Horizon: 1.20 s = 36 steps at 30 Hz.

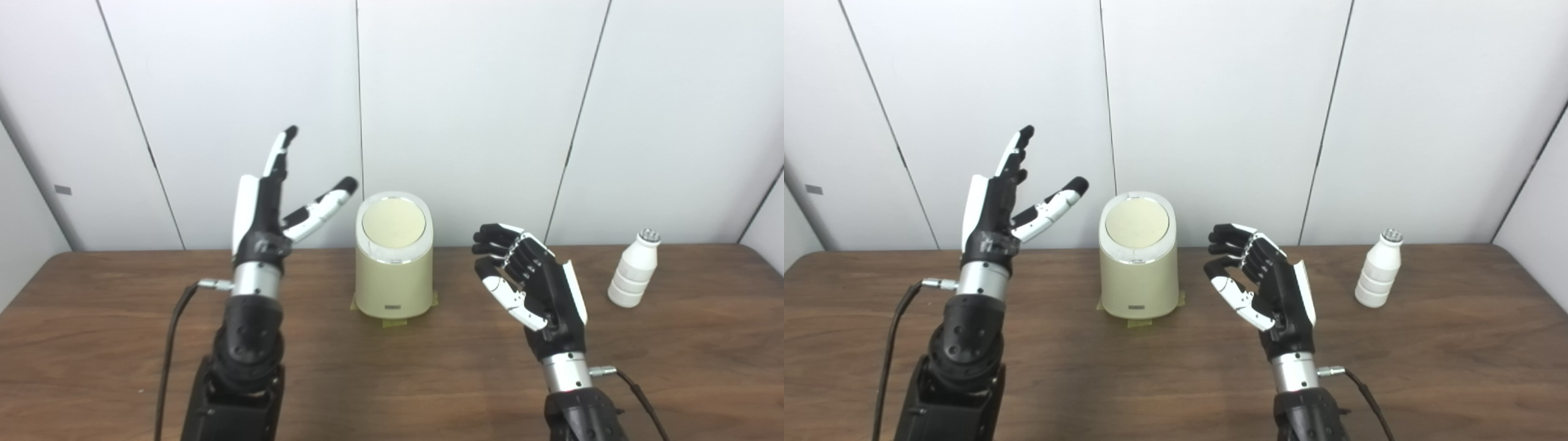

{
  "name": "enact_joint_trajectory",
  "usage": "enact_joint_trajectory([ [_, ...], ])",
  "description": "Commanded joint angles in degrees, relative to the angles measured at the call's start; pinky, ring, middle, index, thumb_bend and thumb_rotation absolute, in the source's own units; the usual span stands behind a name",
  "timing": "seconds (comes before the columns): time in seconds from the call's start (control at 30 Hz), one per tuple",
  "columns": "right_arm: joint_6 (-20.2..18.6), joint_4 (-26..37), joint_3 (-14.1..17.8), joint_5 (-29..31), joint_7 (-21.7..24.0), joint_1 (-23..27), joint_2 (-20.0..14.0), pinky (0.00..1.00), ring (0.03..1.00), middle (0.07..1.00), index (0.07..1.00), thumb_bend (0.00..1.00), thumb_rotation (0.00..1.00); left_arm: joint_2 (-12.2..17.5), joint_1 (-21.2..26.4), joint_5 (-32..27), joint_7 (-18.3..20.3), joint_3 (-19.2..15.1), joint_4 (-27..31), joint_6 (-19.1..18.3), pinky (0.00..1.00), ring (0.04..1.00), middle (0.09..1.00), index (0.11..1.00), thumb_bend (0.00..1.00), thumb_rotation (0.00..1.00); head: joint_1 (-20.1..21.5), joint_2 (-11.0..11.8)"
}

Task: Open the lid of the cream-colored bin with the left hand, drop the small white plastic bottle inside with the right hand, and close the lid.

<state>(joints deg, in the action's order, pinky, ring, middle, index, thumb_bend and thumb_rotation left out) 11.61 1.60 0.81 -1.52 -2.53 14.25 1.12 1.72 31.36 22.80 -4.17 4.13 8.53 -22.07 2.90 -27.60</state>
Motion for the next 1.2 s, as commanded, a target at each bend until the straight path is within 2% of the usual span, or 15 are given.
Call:
enact_joint_trajectory([
  [0.0, 2.8, 0.4, 0.2, 0.6, 0.0, 2.7, -0.2, 0.57, 0.655, 0.674, 0.657, 0.33, 0.34, -0.8, 4.1, 2.1, -1.8, 0.4, -0.6, -0.6, 0.99, 1.0, 1.0, 1.0, 0.81, 0.45, 0.1, 0.0],
  [0.1, 2.5, 0.7, 0.2, -0.3, -0.4, 2.5, -0.1, 0.57, 0.654, 0.672, 0.655, 0.33, 0.36, -1.8, 6.2, 4.5, -3.5, 1.9, -4.4, 0.8, 1.0, 1.0, 1.0, 1.0, 0.82, 0.42, 0.1, 0.1],
  [0.23, 2.4, 0.7, 0.2, 0.1, -0.5, 2.5, 0.1, 0.57, 0.653, 0.67, 0.653, 0.33, 0.34, -1.2, 8.7, 11.6, -5.0, 5.7, -8.0, -1.8, 1.0, 1.0, 1.0, 1.0, 0.88, 0.45, 0.2, 0.1],
  [0.27, 2.5, 0.7, 0.2, 0.0, -0.6, 2.6, 0.1, 0.57, 0.652, 0.669, 0.651, 0.34, 0.34, -1.2, 9.2, 12.5, -5.3, 6.1, -8.9, -2.1, 1.0, 1.0, 1.0, 1.0, 0.9, 0.42, 0.2, 0.1],
  [0.47, 2.6, 0.8, 0.1, 0.1, -0.6, 2.6, 0.1, 0.57, 0.653, 0.669, 0.653, 0.33, 0.35, -0.9, 11.4, 15.3, -6.4, 7.2, -13.9, -2.1, 1.0, 1.0, 1.0, 1.0, 0.95, 0.39, 0.4, 0.1],
  [0.63, 2.2, 0.9, 0.1, 0.8, -0.4, 2.6, 0.1, 0.57, 0.657, 0.672, 0.652, 0.33, 0.33, -0.5, 13.2, 17.6, -6.7, 8.0, -18.1, -3.0, 1.0, 1.0, 1.0, 1.0, 0.94, 0.39, 0.5, 0.0],
  [0.8, 1.8, 1.2, 0.2, 0.9, -0.5, 2.5, 0.2, 0.58, 0.66, 0.675, 0.651, 0.33, 0.33, 0.5, 14.8, 18.3, -7.8, 8.3, -22.9, -2.6, 1.0, 1.0, 1.0, 1.0, 0.93, 0.34, 0.6, 0.0],
  [1.0, 1.6, 1.5, 0.2, 0.9, -0.6, 2.4, 0.1, 0.58, 0.659, 0.674, 0.651, 0.34, 0.34, 1.6, 15.1, 19.8, -9.1, 9.5, -25.5, -3.1, 1.0, 1.0, 1.0, 1.0, 0.92, 0.24, 0.7, -0.2],
  [1.17, 1.6, 1.6, 0.2, 0.5, -0.8, 2.2, 0.1, 0.58, 0.657, 0.671, 0.649, 0.33, 0.33, 1.7, 15.3, 20.2, -9.8, 9.7, -27.5, -3.2, 1.0, 1.0, 1.0, 1.0, 0.92, 0.23, 0.8, -0.2],
])
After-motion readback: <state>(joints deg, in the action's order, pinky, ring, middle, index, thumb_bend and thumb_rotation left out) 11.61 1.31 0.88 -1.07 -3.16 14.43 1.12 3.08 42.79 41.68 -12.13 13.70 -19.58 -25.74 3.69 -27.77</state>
